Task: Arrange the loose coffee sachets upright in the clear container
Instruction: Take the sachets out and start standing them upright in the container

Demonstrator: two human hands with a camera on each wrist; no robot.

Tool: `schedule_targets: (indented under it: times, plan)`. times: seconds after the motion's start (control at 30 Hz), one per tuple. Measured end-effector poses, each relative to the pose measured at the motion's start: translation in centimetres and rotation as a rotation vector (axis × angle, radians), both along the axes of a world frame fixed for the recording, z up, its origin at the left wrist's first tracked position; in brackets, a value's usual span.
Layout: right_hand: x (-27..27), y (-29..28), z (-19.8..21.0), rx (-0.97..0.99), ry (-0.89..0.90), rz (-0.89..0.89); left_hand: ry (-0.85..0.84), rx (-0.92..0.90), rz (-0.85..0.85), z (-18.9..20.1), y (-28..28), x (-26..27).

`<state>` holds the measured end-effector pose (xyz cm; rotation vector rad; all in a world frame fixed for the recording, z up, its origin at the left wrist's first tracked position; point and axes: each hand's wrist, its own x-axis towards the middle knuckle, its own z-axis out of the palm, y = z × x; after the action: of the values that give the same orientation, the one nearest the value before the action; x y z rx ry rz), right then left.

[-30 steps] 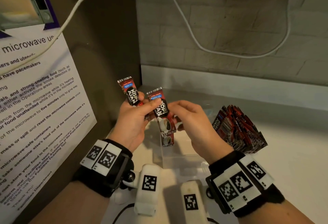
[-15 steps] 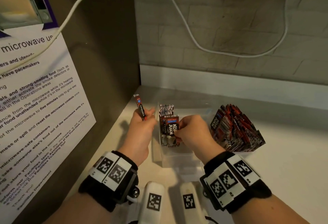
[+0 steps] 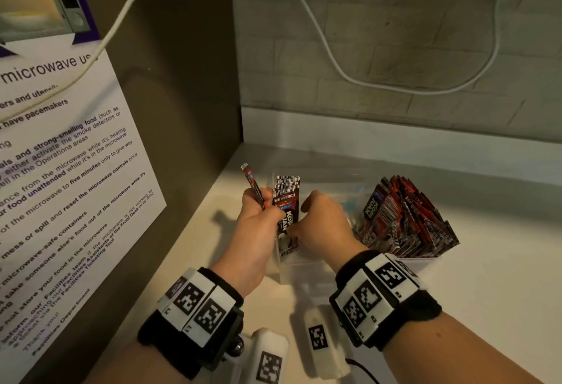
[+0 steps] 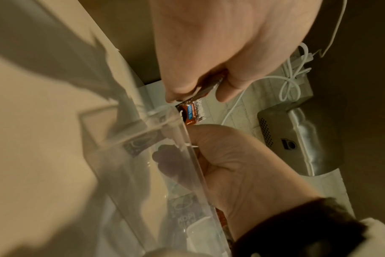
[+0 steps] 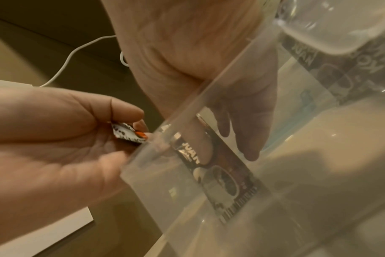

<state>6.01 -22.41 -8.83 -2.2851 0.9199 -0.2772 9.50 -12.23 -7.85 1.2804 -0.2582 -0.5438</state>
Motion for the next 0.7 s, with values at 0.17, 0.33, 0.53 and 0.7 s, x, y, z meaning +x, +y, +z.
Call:
schedule_targets:
  times: [0.17,0.33,0.53,0.7]
  plan:
    - [-0.1,0.3,0.0,0.036,0.036,0.028,0.025,-0.025,0.031,0.6,0.1,-0.1]
    - [0.0,0.5,-0.1,-0.003,0.076,0.074,0.065,-0.050,0.005,1.1,-0.3,-0.5]
    - [0.7,0.6,-0.9,-0.047,0.063,0.116,0.064,-0.060,0.001,1.5,-0.8,-0.4]
    - [0.9,0.7,-1.0,-0.078,0.066,0.143,0.058,-0.053,-0.002,1.4,-0.8,-0.2]
